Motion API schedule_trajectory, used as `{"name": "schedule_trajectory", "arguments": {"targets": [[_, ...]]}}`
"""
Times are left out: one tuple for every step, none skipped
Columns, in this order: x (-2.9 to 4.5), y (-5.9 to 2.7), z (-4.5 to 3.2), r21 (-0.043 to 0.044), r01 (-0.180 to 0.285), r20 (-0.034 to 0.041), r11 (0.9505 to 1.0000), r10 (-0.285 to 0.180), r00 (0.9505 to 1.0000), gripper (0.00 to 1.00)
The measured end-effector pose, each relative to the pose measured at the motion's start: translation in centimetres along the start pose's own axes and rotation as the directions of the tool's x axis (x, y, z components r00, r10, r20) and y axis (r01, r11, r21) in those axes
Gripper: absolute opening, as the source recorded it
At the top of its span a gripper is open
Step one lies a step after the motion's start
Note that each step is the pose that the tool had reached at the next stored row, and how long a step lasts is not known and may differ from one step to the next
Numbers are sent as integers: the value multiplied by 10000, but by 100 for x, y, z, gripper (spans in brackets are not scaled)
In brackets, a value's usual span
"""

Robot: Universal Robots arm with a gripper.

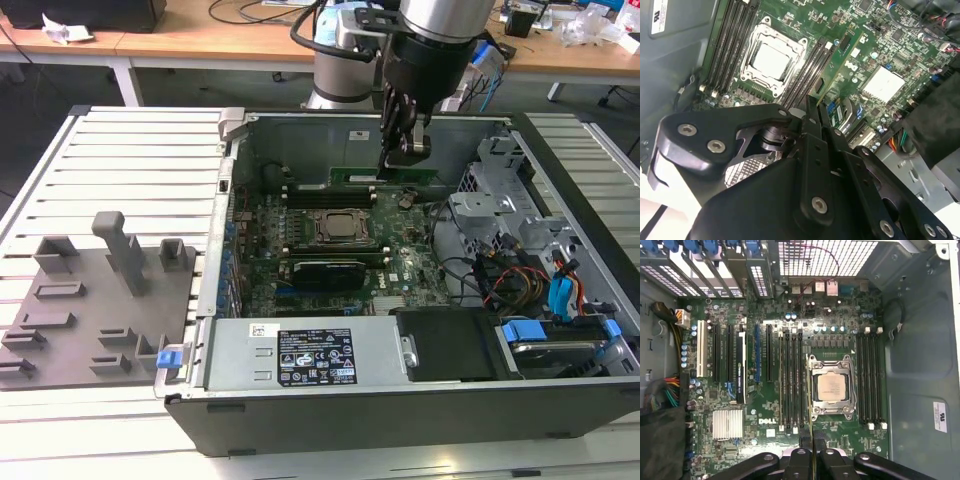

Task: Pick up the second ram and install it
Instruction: 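Insert the second ram into the second slot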

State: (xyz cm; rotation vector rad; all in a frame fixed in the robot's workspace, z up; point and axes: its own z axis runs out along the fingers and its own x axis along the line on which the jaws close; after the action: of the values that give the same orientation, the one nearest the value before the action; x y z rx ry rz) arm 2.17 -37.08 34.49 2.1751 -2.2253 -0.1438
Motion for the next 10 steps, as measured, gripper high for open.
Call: {"name": "schedule_trajectory", "arguments": {"targets": [[1, 2, 33, 1, -3, 2, 10000, 3, 10000, 13], [4, 0, 101, 0, 1, 1, 10000, -1, 10000, 13], [7, 14, 149, 0, -1, 1, 10000, 1, 10000, 13], [8, 23, 166, 1, -1, 1, 10000, 1, 10000, 13], [9, 28, 180, 0, -1, 2, 10000, 1, 10000, 13], [10, 32, 199, 1, -1, 1, 10000, 1, 10000, 13], [11, 39, 217, 0, 0, 1, 10000, 0, 10000, 13], [12, 45, 231, 0, -1, 1, 10000, 1, 10000, 13], [12, 50, 247, 0, 0, 0, 10000, 0, 10000, 13], [13, 56, 259, 0, -1, 0, 10000, 1, 10000, 13]]}}
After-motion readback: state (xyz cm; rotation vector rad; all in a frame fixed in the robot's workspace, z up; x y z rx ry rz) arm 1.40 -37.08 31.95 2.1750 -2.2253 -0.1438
